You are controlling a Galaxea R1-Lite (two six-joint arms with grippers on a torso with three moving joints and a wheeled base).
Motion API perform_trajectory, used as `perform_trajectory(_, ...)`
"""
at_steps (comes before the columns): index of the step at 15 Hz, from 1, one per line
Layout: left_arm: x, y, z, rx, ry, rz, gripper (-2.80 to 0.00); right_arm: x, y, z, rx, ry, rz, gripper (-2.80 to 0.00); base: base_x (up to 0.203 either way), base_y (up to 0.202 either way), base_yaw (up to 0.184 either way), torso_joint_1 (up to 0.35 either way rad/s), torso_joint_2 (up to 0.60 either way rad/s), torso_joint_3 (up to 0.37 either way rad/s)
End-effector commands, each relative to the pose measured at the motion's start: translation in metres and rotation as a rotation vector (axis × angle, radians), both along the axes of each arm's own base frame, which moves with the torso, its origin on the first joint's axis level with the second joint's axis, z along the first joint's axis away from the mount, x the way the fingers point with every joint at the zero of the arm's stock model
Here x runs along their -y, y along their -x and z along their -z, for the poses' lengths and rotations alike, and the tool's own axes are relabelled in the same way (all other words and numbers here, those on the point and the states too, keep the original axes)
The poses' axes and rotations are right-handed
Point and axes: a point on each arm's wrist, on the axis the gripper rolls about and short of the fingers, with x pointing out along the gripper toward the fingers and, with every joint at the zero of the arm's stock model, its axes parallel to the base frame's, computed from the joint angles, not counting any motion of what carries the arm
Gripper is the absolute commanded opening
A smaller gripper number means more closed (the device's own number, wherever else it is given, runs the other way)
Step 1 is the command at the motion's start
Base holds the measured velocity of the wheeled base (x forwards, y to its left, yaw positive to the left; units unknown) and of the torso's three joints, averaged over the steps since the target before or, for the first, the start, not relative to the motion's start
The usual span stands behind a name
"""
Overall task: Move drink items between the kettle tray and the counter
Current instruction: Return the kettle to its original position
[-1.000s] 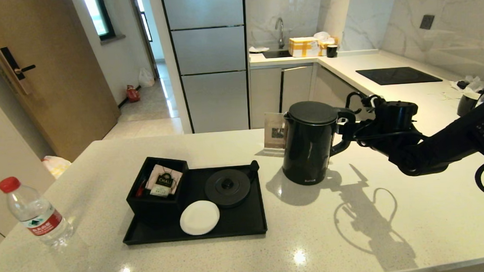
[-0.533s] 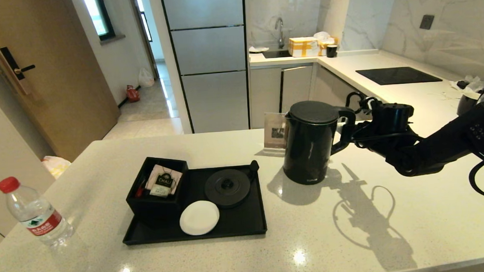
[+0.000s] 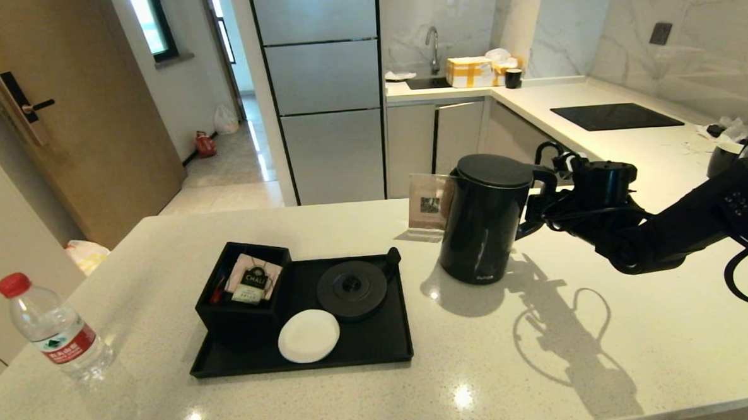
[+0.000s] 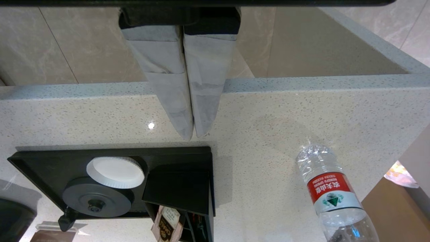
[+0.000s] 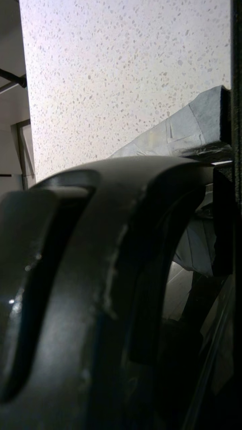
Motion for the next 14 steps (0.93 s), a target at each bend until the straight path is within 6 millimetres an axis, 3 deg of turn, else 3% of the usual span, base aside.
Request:
perform_trajectory(1, 0.0, 0.0, 0.0, 0.0, 0.0, 0.0, -2.8, -0.003, 0.003, -0.008, 0.019, -0.005, -0.007, -2.8, 0.0, 0.0, 0.0, 0.0, 0.0, 0.0)
perform_trajectory(5, 0.0, 0.0, 0.0, 0.0, 0.0, 0.0, -2.8, -0.017, 0.023, -0.033, 0.037, -0.022, -0.041, -2.8, 0.0, 0.0, 0.0, 0.0, 0.0, 0.0)
perform_trajectory(7, 0.0, 0.0, 0.0, 0.0, 0.0, 0.0, -2.8, -0.044, 0.051, -0.058, 0.066, -0.034, -0.113, -2.8, 0.0, 0.0, 0.0, 0.0, 0.0, 0.0)
perform_trajectory(8, 0.0, 0.0, 0.0, 0.0, 0.0, -0.001, -2.8, -0.059, 0.061, -0.06, 0.064, -0.036, -0.145, -2.8, 0.0, 0.0, 0.0, 0.0, 0.0, 0.0)
perform_trajectory(14, 0.0, 0.0, 0.0, 0.0, 0.0, -0.002, -2.8, -0.096, 0.073, -0.069, 0.093, -0.037, -0.19, -2.8, 0.0, 0.0, 0.0, 0.0, 0.0, 0.0)
